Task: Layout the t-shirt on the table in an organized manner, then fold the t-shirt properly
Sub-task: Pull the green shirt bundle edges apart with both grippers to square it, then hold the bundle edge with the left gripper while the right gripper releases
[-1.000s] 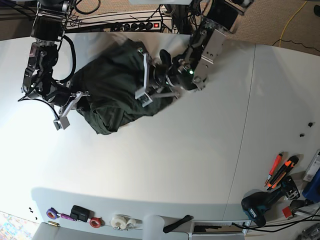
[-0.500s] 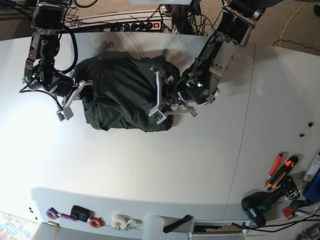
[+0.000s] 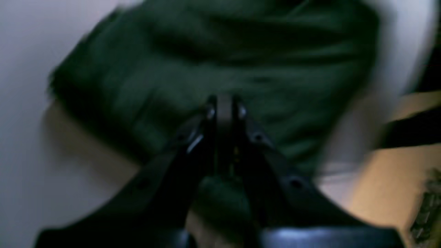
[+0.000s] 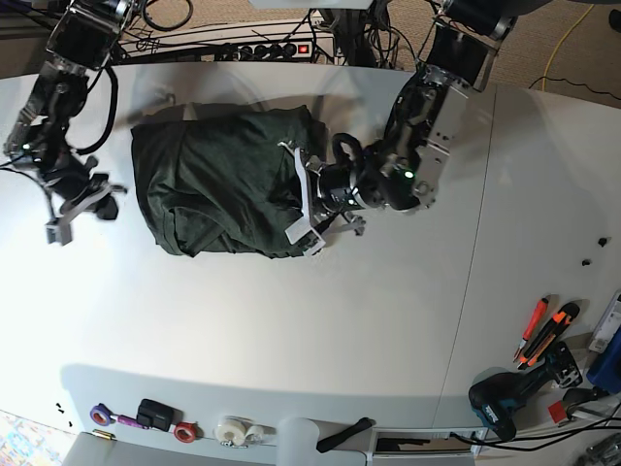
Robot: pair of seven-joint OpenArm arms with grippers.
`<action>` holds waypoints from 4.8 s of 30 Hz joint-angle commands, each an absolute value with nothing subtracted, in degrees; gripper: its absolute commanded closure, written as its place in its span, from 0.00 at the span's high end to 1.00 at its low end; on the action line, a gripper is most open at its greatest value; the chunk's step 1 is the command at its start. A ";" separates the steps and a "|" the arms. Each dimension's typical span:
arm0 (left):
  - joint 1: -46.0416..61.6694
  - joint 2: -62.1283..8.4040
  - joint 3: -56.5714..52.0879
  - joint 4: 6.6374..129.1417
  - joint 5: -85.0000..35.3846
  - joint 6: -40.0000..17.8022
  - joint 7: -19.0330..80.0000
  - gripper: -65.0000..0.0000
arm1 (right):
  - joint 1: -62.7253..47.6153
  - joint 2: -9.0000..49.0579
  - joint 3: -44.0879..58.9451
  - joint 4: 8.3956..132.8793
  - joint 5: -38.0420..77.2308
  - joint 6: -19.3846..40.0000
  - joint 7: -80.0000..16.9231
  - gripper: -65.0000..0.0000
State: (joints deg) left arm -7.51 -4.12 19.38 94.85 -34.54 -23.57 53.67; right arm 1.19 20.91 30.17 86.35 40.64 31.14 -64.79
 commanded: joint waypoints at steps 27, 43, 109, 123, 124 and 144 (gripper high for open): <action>-1.78 -2.26 22.17 96.23 -32.75 -26.39 55.90 0.00 | -16.03 10.46 33.69 100.01 61.82 40.00 -73.97 0.00; 0.34 -2.74 24.58 96.05 -24.16 -23.77 53.95 0.00 | -16.03 10.46 36.67 100.14 66.92 40.00 -72.40 0.00; 1.26 -3.70 24.58 95.57 -23.53 -23.81 54.11 0.00 | -12.32 23.31 34.92 89.56 47.27 40.00 -64.12 0.00; 1.28 -3.68 24.58 95.57 -23.53 -23.81 53.52 0.00 | -15.00 21.56 35.16 89.56 79.09 40.00 -80.00 0.00; 1.28 -3.66 24.58 95.57 -23.55 -23.81 53.52 0.00 | -15.46 21.21 35.14 89.56 75.66 40.00 -80.00 0.00; 1.26 -3.68 24.58 95.57 -23.55 -23.79 53.49 0.00 | -5.58 23.00 33.58 89.56 62.22 40.00 -68.38 0.00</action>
State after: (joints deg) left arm 1.89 -4.12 24.62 94.80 -23.38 -23.77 53.91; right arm -6.17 21.98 33.32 88.75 62.70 39.75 -70.11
